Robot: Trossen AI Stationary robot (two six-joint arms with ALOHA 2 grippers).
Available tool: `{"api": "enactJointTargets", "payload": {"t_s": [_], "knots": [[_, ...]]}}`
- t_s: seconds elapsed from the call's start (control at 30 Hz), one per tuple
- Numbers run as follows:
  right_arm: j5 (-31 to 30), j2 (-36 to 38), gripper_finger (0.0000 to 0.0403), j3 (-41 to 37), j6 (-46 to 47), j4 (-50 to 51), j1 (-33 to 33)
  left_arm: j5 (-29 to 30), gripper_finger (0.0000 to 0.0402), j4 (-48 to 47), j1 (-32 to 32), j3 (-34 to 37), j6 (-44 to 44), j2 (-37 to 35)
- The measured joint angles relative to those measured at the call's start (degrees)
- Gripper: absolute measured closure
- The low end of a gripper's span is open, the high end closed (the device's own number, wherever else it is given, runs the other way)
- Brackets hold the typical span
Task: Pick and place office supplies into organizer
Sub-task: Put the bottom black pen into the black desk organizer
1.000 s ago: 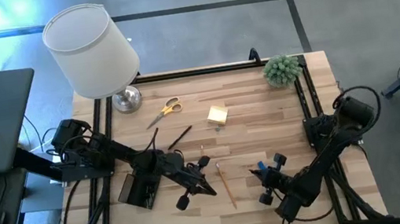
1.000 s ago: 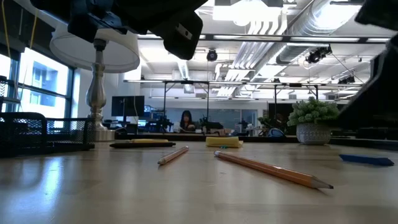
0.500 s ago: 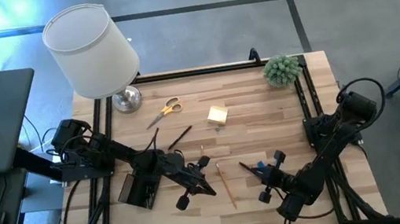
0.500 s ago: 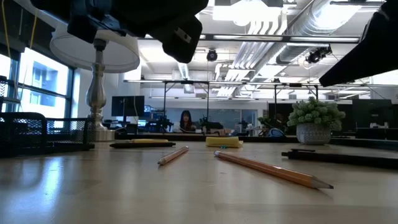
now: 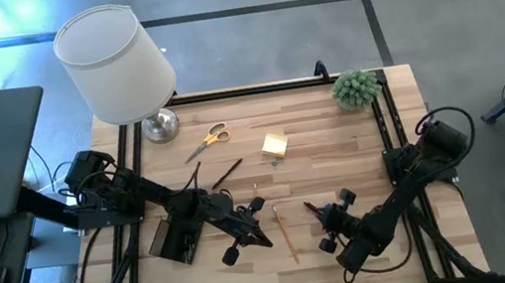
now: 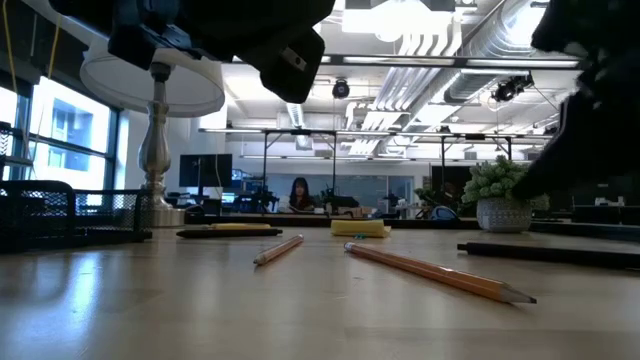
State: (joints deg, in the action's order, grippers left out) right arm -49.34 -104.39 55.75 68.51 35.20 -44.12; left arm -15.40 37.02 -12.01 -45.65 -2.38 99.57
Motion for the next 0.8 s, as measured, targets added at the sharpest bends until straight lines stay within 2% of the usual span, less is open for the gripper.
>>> {"api": "enactJointTargets", "payload": {"t_s": [0.17,0.33,0.6,0.8], "knots": [[5.1,-3.3,0.0304,0.0,1.0,-0.3,0.7,0.0,0.0399,-0.4,0.0,0.0,-0.5,0.0],[5.1,-5.5,0.0305,0.0,2.1,-0.3,0.6,0.0,0.0399,-0.4,0.0,0.0,-0.6,0.0],[4.3,-6.4,0.0337,-0.7,2.2,-3.3,0.6,0.0,0.0399,-0.5,0.0,0.0,-0.6,0.0],[1.5,-6.2,0.0374,-6.5,5.2,-14.3,0.6,0.0,0.0399,-0.7,0.0,0.0,-0.9,0.0]]}}
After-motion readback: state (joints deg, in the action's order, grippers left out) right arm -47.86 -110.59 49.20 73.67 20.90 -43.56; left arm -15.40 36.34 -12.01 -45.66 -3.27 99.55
